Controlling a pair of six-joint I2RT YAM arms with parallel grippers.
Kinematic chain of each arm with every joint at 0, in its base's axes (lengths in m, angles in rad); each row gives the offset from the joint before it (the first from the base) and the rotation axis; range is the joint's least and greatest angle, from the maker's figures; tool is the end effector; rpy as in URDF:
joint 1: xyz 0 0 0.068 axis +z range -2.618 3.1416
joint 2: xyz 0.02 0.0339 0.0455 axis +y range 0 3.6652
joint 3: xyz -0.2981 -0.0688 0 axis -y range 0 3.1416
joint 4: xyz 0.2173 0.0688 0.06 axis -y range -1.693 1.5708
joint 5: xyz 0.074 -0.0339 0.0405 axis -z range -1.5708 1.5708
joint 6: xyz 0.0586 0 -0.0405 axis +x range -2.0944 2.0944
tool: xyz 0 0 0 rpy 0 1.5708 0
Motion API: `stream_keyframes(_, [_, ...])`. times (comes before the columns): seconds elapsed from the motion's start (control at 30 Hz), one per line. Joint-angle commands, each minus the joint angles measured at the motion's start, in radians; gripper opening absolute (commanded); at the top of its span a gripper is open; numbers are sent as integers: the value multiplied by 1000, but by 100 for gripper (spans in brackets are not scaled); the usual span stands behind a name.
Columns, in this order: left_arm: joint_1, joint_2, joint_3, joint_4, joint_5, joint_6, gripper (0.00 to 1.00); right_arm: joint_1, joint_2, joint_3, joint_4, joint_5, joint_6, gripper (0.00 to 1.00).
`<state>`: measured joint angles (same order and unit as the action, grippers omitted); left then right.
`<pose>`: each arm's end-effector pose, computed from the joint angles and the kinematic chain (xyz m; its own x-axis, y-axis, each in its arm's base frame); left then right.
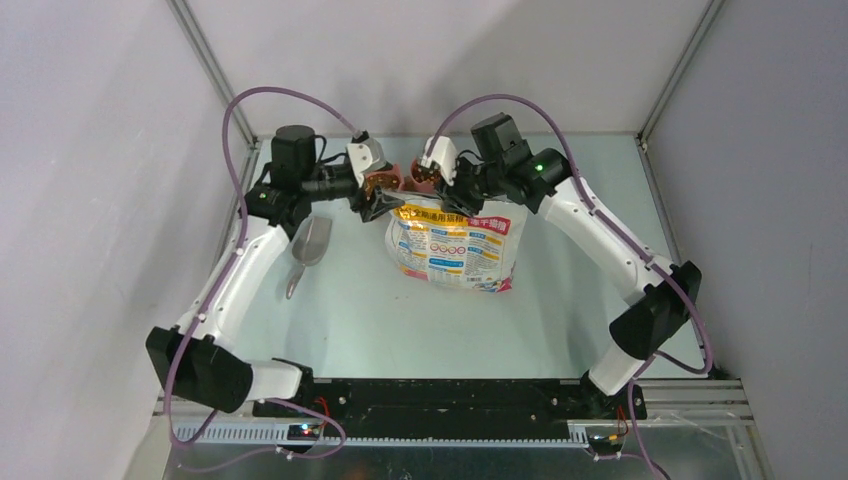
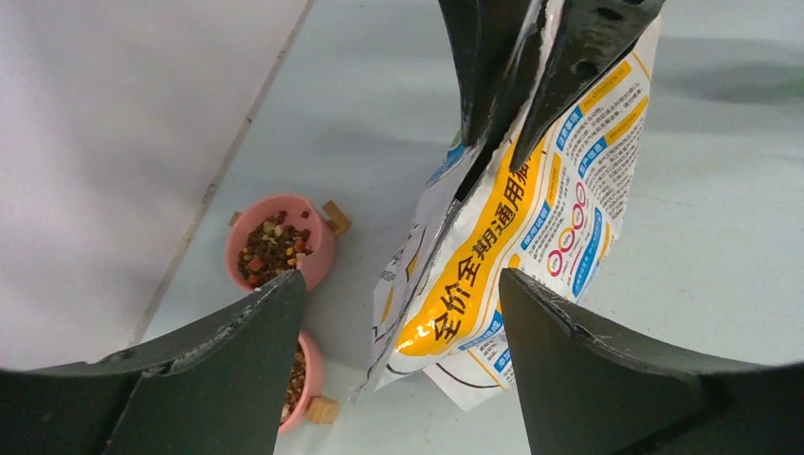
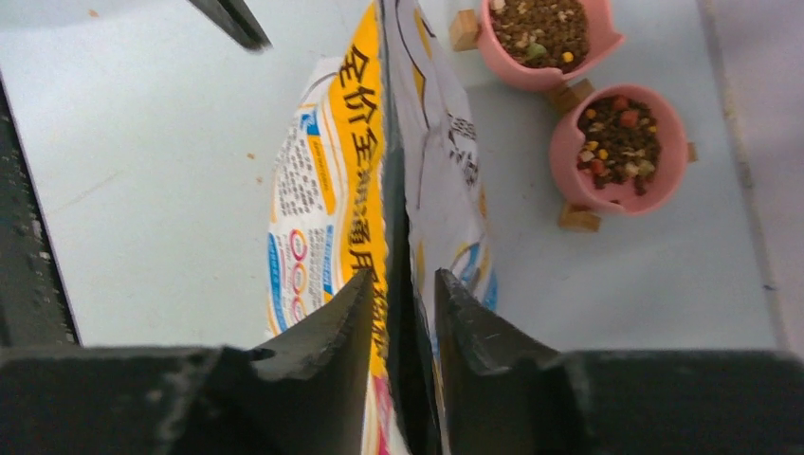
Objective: Serve the pet food
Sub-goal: Close the pet food bag at the center of the board.
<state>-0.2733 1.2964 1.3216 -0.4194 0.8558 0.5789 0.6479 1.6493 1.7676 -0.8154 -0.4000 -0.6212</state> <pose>0.2372 -0.1124 0.4227 0.1545 0.3292 -0.9315 0.9124 0.3142 0.2624 0.2655 0.2295 0.4138 0.0458 -0.6376 -0.7690 -0.9435 0.2252 -0.2429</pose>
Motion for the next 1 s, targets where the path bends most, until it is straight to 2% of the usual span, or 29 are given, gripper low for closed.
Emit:
stream_keyframes(0.0, [-12, 50, 63, -30, 94, 65, 81, 15, 25, 86, -54, -6, -18, 26])
stream_keyframes(0.2, [-33, 129, 86, -18, 157, 75, 81, 21, 22, 100, -58, -20, -26, 1])
stream_keyframes(0.43, [-88, 244, 185, -157, 120, 180, 81, 22, 3, 109, -61, -57, -42, 0])
stream_keyframes(0.5, [-94, 271, 213, -203, 113, 213, 77, 21, 1, 108, -64, -65, -45, 0])
stream_keyframes(0.53, [-95, 282, 220, -217, 111, 217, 71, 21, 1, 108, -66, -67, -46, 0])
stream_keyframes(0.57, [-96, 286, 229, -222, 110, 224, 59, 22, 1, 106, -69, -66, -48, 0])
stream_keyframes(0.6, [-96, 291, 232, -234, 102, 229, 52, 22, 1, 104, -70, -65, -48, 0])
stream_keyframes(0.63, [-96, 292, 237, -239, 96, 243, 38, 21, 0, 98, -72, -58, -48, 0])
stream_keyframes(0.67, [-96, 293, 239, -261, 82, 252, 32, 22, -2, 94, -73, -54, -48, 0])
stream_keyframes(0.7, [-96, 296, 246, -277, 73, 283, 17, 21, -7, 87, -73, -47, -48, 0])
stream_keyframes(0.77, [-95, 307, 265, -340, 39, 334, 2, 18, -16, 72, -71, -42, -47, 0])
stream_keyframes(0.87, [-94, 319, 273, -413, -47, 390, 0, 9, -32, 52, -66, -32, -44, 0])
stream_keyframes(0.97, [-86, 293, 217, -378, -135, 400, 0, -8, -58, 11, -64, -23, -39, 0])
